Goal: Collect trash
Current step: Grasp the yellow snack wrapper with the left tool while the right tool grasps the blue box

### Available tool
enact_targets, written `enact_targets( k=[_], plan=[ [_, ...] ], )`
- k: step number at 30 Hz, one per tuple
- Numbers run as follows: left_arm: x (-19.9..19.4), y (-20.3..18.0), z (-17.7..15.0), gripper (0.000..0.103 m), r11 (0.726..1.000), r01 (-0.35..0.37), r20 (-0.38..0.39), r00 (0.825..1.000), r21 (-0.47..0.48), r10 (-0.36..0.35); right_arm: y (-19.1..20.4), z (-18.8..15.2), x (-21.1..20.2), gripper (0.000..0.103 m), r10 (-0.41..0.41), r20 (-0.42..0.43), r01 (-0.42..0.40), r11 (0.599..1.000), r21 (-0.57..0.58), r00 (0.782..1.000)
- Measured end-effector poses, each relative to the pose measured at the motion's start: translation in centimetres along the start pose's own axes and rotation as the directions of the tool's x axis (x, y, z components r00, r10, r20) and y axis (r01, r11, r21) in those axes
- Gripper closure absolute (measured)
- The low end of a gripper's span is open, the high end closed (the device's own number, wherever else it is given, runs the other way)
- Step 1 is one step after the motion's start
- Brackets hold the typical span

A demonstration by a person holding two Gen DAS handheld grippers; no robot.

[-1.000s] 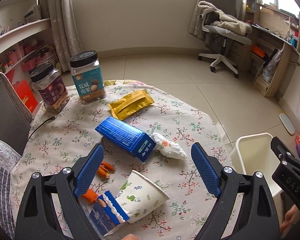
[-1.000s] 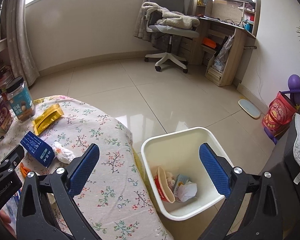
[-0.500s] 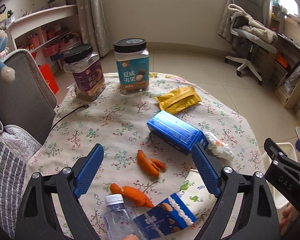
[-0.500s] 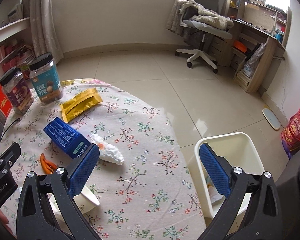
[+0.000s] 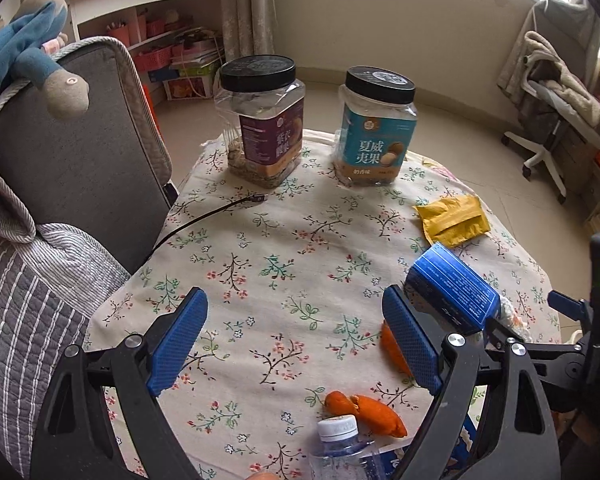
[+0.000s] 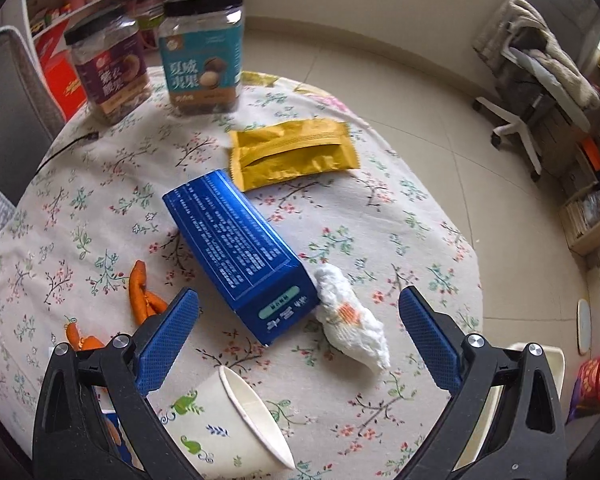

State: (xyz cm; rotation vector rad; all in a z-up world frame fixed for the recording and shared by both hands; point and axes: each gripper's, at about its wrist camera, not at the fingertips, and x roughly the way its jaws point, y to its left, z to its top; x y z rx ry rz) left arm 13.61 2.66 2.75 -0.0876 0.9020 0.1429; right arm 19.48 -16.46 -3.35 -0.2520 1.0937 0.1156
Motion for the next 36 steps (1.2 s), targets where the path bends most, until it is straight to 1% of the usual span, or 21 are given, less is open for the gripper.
enact_targets(
  k=[4, 7, 8, 9, 10, 11, 12, 13, 15, 17, 19, 22, 25, 27, 30, 32, 33, 35, 36],
  plan=[
    [0.4, 1.2, 0.9, 0.016, 0.999, 0.013, -0.015, 1.0, -0.038, -0.014, 2.4, 2.1, 2.6, 0.007, 0.063, -0.078, -0.071, 0.992, -0.101, 0.995],
    [0.7, 1.8, 1.7, 0.016, 0.999, 0.016, -0.015, 1.0, -0.047, -0.016, 3.6, 2.9, 4.5, 0.007, 0.057, -0.135, -0.076, 0.987, -0.138, 0.989],
    [0.9, 1.9, 2.0, 0.016, 0.999, 0.017, -0.016, 1.0, -0.048, -0.018, 3.8, 3.1, 5.1, 0.01, 0.062, -0.15, -0.082, 0.987, -0.137, 0.987],
    [1.1, 2.0, 2.2, 0.016, 0.999, 0.018, -0.019, 1.0, -0.049, -0.019, 3.8, 3.2, 5.5, 0.012, 0.061, -0.162, -0.082, 0.988, -0.128, 0.985],
    [1.4, 2.1, 2.5, 0.016, 0.999, 0.02, -0.022, 1.0, -0.05, -0.021, 3.7, 3.3, 5.8, 0.023, 0.067, -0.172, -0.088, 0.99, -0.113, 0.983],
    [1.7, 2.2, 2.6, 0.016, 0.998, 0.021, -0.026, 0.999, -0.052, -0.022, 3.4, 3.3, 6.1, 0.041, 0.098, -0.187, -0.115, 0.99, -0.085, 0.977],
    [2.0, 2.2, 2.8, 0.016, 0.998, 0.022, -0.032, 0.999, -0.054, -0.024, 3.0, 3.2, 6.1, 0.044, 0.124, -0.19, -0.137, 0.989, -0.053, 0.974],
    [2.4, 2.1, 3.1, 0.016, 0.998, 0.025, -0.039, 0.999, -0.054, -0.028, 2.7, 3.0, 5.9, 0.045, 0.134, -0.18, -0.142, 0.989, -0.032, 0.974],
    [3.1, 1.8, 3.5, 0.016, 0.998, 0.037, -0.049, 0.998, -0.053, -0.04, 1.7, 2.5, 5.3, 0.046, 0.159, -0.168, -0.158, 0.987, 0.024, 0.973],
    [3.7, 1.0, 4.0, 0.016, 0.997, 0.065, -0.053, 0.996, -0.039, -0.067, 0.3, 1.5, 4.4, 0.047, 0.202, -0.149, -0.187, 0.976, 0.11, 0.968],
    [4.4, -0.3, 4.4, 0.016, 0.995, 0.102, -0.064, 0.993, -0.012, -0.103, -1.3, 0.3, 3.0, 0.047, 0.226, -0.123, -0.2, 0.961, 0.192, 0.966],
    [5.9, -2.9, 4.9, 0.016, 0.984, 0.175, -0.101, 0.98, 0.041, -0.17, -2.9, -1.7, 0.3, 0.047, 0.228, -0.085, -0.201, 0.947, 0.25, 0.97],
    [7.6, -6.6, 5.4, 0.016, 0.969, 0.212, -0.143, 0.971, 0.129, -0.194, -4.6, -3.2, -2.1, 0.047, 0.221, -0.046, -0.198, 0.934, 0.299, 0.974],
    [8.7, -9.4, 5.7, 0.016, 0.956, 0.23, -0.167, 0.965, 0.183, -0.2, -6.0, -4.0, -3.3, 0.047, 0.226, -0.014, -0.206, 0.91, 0.359, 0.974],
    [10.5, -13.5, 6.4, 0.016, 0.931, 0.276, -0.207, 0.951, 0.239, -0.229, -8.4, -5.0, -4.0, 0.047, 0.222, 0.033, -0.214, 0.873, 0.438, 0.975],
    [11.7, -16.3, 6.8, 0.016, 0.91, 0.29, -0.233, 0.946, 0.296, -0.226, -10.1, -6.0, -4.3, 0.046, 0.208, 0.055, -0.208, 0.846, 0.49, 0.977],
    [12.3, -17.6, 7.0, 0.016, 0.903, 0.282, -0.239, 0.948, 0.326, -0.21, -10.8, -6.4, -4.2, 0.046, 0.201, 0.062, -0.204, 0.831, 0.517, 0.978],
    [13.7, -19.9, 7.2, 0.016, 0.893, 0.259, -0.249, 0.953, 0.368, -0.174, -11.8, -7.0, -4.1, 0.046, 0.225, 0.071, -0.226, 0.799, 0.557, 0.972],
    [14.5, -20.8, 7.2, 0.016, 0.891, 0.253, -0.261, 0.952, 0.378, -0.159, -12.2, -7.1, -4.2, 0.046, 0.23, 0.075, -0.231, 0.794, 0.562, 0.97]
  ],
)
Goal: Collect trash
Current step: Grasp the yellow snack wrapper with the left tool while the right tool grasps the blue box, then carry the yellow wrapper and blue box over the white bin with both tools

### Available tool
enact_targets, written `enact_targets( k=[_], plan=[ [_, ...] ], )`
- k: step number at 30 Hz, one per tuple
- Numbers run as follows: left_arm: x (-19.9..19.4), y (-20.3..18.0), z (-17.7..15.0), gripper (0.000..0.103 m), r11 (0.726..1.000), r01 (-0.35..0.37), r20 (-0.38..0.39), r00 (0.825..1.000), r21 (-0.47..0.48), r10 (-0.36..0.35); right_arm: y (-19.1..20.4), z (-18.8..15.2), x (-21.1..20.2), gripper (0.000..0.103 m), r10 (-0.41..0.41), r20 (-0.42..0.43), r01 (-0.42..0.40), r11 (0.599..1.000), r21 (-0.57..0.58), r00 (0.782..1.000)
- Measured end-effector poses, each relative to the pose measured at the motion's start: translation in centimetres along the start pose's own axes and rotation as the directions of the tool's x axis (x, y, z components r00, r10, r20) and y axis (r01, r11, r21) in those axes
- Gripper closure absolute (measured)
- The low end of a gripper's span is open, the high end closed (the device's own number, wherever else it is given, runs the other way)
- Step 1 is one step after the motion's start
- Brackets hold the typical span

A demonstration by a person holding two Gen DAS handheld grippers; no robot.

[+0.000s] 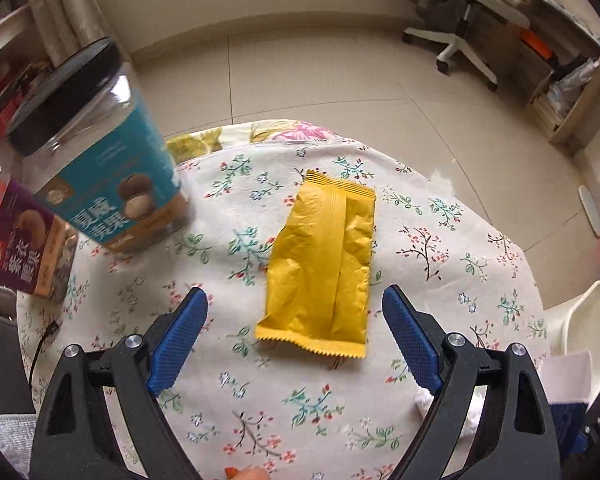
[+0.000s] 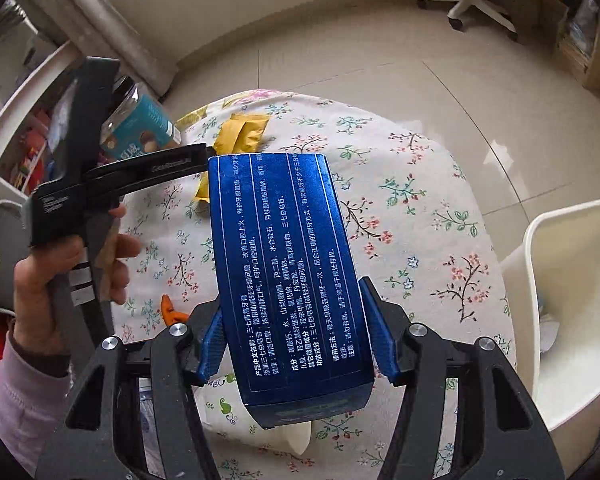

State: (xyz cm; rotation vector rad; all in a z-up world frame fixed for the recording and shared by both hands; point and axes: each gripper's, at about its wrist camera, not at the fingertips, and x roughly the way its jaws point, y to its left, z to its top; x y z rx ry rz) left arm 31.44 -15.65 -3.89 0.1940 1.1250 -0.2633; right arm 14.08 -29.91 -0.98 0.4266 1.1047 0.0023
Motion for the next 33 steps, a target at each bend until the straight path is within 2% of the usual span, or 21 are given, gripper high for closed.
enact_targets(
  k=[4, 7, 8, 10, 11, 12, 13, 15, 18, 23, 26, 30, 33],
  plan=[
    [4.0, -1.5, 1.6, 0.016, 0.999, -0.028, -0.107, 0.994, 0.032, 0.031, 0.0, 0.4, -1.3, 0.046, -0.026, 0.051, 0.028, 0.999, -0.036, 0.998],
    [5.7, -1.1, 1.7, 0.018, 0.998, -0.057, -0.144, 0.988, 0.0, 0.057, -0.1, 0.5, -1.9, 0.046, -0.008, 0.059, 0.01, 0.999, -0.031, 0.998],
    [6.1, -0.8, 1.5, 0.031, 0.999, -0.048, -0.16, 0.986, -0.018, 0.045, -0.1, 0.3, -1.9, 0.046, -0.002, 0.054, 0.003, 1.0, -0.029, 0.999],
    [6.1, -0.2, 0.7, 0.038, 0.999, -0.023, -0.169, 0.986, -0.038, 0.016, -0.2, 0.3, -1.8, 0.046, 0.01, 0.042, -0.009, 0.999, -0.033, 0.999],
    [5.8, 0.0, 0.3, 0.045, 0.999, -0.026, -0.159, 0.987, -0.029, 0.021, 0.0, 0.2, -1.7, 0.046, 0.013, 0.042, -0.011, 0.999, -0.041, 0.999],
    [5.4, 0.3, -0.2, 0.057, 0.999, -0.024, -0.159, 0.987, -0.026, 0.02, 0.2, 0.2, -1.8, 0.046, 0.013, 0.045, -0.011, 0.999, -0.048, 0.999],
    [4.9, 0.8, -0.7, 0.064, 0.999, -0.018, -0.157, 0.988, -0.036, 0.012, 0.4, 0.1, -2.1, 0.046, 0.015, 0.049, -0.013, 0.998, -0.054, 0.999],
    [3.8, 1.8, -1.8, 0.068, 0.997, -0.002, -0.157, 0.988, -0.071, -0.009, 0.9, -0.2, -2.2, 0.046, 0.027, 0.053, -0.024, 0.998, -0.063, 0.998],
    [1.5, 3.5, -3.8, 0.072, 0.996, -0.049, -0.118, 0.992, -0.069, 0.041, 1.5, -0.5, -2.5, 0.046, 0.035, 0.059, -0.031, 0.996, -0.079, 0.998],
    [-4.2, 6.9, -6.9, 0.075, 0.986, -0.098, -0.039, 0.995, -0.132, 0.094, 2.6, -1.6, -3.5, 0.046, 0.05, 0.074, -0.042, 0.993, -0.109, 0.996],
    [-8.1, 8.3, -9.1, 0.075, 0.976, -0.138, 0.025, 0.989, -0.168, 0.144, 3.2, -2.6, -4.2, 0.046, 0.046, 0.091, -0.033, 0.99, -0.135, 0.995],
    [-12.2, 8.9, -11.8, 0.074, 0.96, -0.141, 0.086, 0.982, -0.244, 0.166, 3.6, -3.7, -5.1, 0.046, 0.026, 0.133, -0.003, 0.986, -0.165, 0.991],
    [-14.2, 8.6, -14.4, 0.074, 0.949, -0.111, 0.108, 0.983, -0.295, 0.148, 3.9, -4.3, -5.6, 0.046, 0.008, 0.168, 0.023, 0.984, -0.179, 0.986]
  ],
)
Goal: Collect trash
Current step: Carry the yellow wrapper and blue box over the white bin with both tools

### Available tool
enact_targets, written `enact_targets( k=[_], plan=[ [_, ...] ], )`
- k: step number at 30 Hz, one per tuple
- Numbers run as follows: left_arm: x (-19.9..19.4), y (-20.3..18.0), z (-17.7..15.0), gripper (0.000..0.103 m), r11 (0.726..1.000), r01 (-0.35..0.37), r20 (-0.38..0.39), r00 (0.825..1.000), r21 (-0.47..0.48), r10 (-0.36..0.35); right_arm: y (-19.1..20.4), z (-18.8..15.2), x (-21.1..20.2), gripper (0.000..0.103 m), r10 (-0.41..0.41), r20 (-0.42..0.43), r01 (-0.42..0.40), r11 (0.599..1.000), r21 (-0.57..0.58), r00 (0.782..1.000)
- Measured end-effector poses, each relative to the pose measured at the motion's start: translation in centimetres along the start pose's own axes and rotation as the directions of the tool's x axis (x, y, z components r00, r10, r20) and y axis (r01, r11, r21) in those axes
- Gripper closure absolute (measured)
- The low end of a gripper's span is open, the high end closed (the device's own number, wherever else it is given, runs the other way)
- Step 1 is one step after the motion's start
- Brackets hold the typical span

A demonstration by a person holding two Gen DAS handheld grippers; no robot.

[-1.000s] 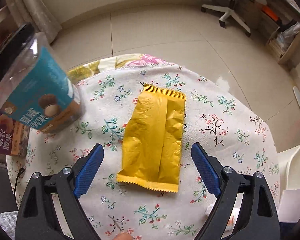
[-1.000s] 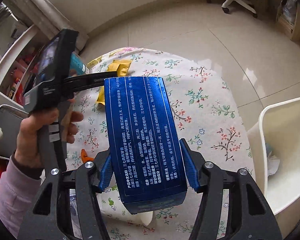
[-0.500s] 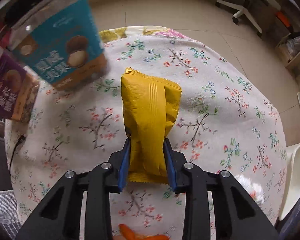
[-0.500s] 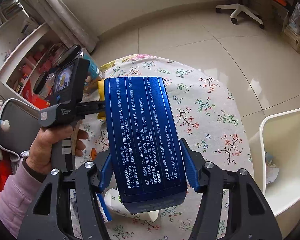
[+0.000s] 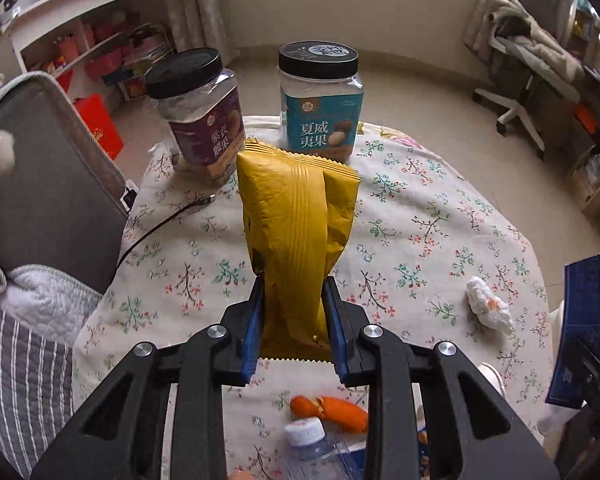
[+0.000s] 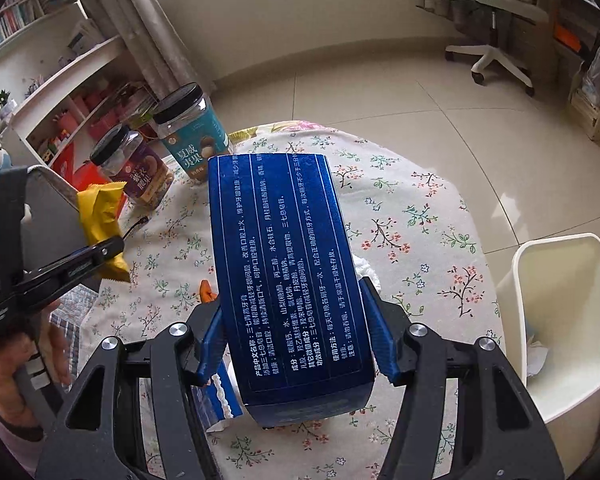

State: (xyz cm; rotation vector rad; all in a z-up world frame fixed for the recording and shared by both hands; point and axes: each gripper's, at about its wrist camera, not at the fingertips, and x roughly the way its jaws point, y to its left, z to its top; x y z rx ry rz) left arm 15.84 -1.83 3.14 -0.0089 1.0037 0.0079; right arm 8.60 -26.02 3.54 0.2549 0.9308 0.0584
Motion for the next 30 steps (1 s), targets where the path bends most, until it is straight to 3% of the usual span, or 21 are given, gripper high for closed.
enact_targets(
  k=[5, 11, 16, 30],
  plan=[
    [-2.9, -0.3, -3.3, 0.074, 0.999, -0.046, 0.106, 0.993, -0.017, 0.048, 0.5, -0.9, -1.0, 0.046, -0.072, 0.064, 0.075, 0.997, -0.038, 0.995],
    [-3.8, -1.1, -5.8, 0.073, 0.997, -0.055, 0.234, 0.97, -0.051, 0.065, 0.3, -1.6, -1.8, 0.046, -0.176, 0.159, 0.189, 0.979, -0.073, 0.971],
    [-5.2, -3.6, -6.2, 0.073, 0.998, -0.065, 0.323, 0.944, -0.003, 0.062, -0.8, -1.4, -2.5, 0.046, -0.203, 0.2, 0.216, 0.975, -0.046, 0.959],
    [-6.1, -7.7, -6.5, 0.071, 0.998, 0.026, 0.319, 0.947, 0.057, -0.043, -3.0, -1.7, -3.2, 0.046, -0.247, 0.215, 0.255, 0.967, -0.008, 0.945]
  ],
)
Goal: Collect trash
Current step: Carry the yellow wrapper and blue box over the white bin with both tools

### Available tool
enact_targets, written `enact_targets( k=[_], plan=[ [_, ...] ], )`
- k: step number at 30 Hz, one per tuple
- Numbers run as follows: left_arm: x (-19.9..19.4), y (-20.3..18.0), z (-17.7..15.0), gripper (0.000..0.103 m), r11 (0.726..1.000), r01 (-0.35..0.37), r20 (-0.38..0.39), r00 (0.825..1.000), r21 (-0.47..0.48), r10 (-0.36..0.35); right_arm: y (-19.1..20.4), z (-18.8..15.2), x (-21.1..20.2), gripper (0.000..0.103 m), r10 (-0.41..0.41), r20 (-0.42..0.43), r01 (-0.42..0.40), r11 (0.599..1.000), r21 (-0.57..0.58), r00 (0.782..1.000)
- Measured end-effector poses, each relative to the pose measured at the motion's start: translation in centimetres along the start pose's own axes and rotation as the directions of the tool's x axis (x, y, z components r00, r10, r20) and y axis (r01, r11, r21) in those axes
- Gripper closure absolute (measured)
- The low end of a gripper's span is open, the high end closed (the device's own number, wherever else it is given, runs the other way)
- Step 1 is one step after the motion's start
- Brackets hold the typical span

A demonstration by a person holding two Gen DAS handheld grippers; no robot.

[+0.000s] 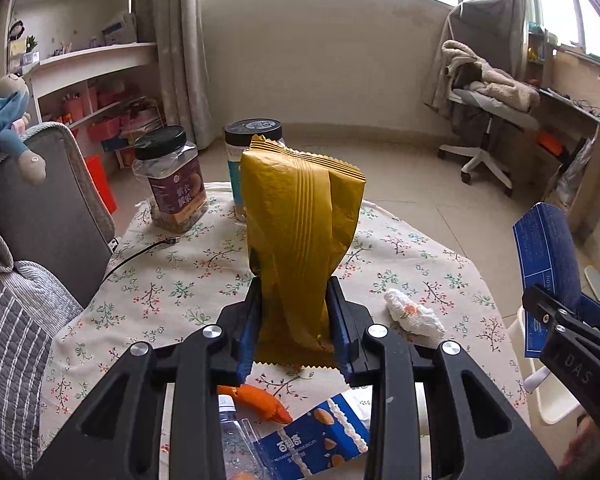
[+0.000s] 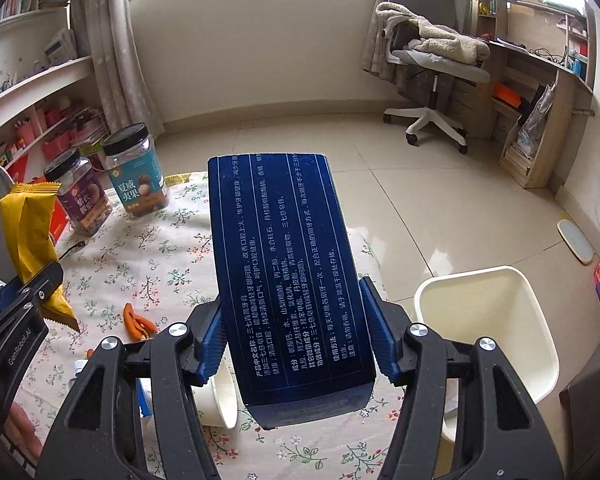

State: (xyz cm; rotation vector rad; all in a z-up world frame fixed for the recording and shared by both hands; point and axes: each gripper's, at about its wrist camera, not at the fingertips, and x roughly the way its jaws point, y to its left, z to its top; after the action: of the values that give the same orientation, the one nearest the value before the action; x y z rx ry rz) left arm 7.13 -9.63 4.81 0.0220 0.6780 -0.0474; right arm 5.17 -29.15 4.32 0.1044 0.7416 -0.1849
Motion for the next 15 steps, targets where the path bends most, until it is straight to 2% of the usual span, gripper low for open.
enact_targets(
  k=[15],
  plan=[
    [-1.0, -3.9, -0.3, 0.071, 0.994, 0.093, 0.011, 0.996, 0.055, -0.094, -4.5, -0.4, -0.7, 0.046, -0.071, 0.013, 0.07, 0.995, 0.074, 0.997]
  ],
)
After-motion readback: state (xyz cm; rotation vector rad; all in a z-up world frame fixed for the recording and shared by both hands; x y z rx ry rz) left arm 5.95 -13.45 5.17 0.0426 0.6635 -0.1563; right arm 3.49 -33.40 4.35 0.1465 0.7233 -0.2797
